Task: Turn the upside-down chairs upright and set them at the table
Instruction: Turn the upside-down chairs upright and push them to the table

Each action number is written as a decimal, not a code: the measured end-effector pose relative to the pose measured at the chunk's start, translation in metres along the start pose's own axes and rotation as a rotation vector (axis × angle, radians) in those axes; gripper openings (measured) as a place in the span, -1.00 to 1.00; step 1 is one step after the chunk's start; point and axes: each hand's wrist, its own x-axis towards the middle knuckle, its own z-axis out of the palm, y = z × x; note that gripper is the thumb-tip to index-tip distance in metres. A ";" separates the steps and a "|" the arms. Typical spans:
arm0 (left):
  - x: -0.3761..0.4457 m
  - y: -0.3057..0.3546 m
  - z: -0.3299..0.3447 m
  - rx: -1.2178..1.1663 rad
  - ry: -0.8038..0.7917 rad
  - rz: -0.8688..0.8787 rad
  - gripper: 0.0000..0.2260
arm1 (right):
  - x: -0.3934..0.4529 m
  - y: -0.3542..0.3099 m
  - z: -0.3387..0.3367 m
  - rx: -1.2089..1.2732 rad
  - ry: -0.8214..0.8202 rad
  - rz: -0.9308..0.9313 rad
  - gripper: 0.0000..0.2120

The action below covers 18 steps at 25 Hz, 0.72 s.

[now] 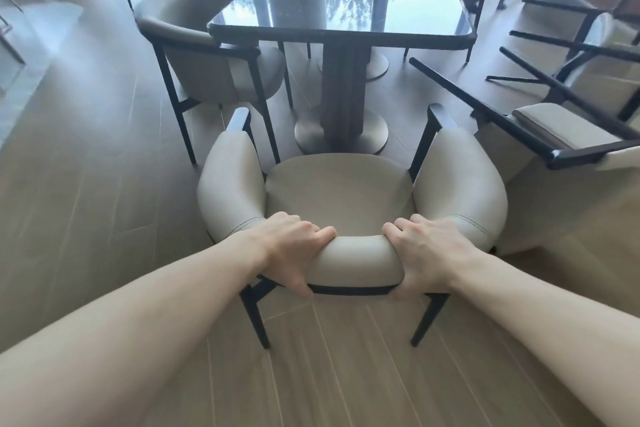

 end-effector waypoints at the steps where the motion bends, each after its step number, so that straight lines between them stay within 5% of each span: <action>1: 0.002 -0.010 0.000 0.008 -0.007 -0.001 -0.29 | 0.008 -0.002 -0.002 0.002 0.010 0.006 -0.30; 18: 0.073 -0.176 -0.016 0.110 -0.042 0.090 -0.26 | 0.156 -0.008 -0.057 0.014 0.009 0.096 -0.30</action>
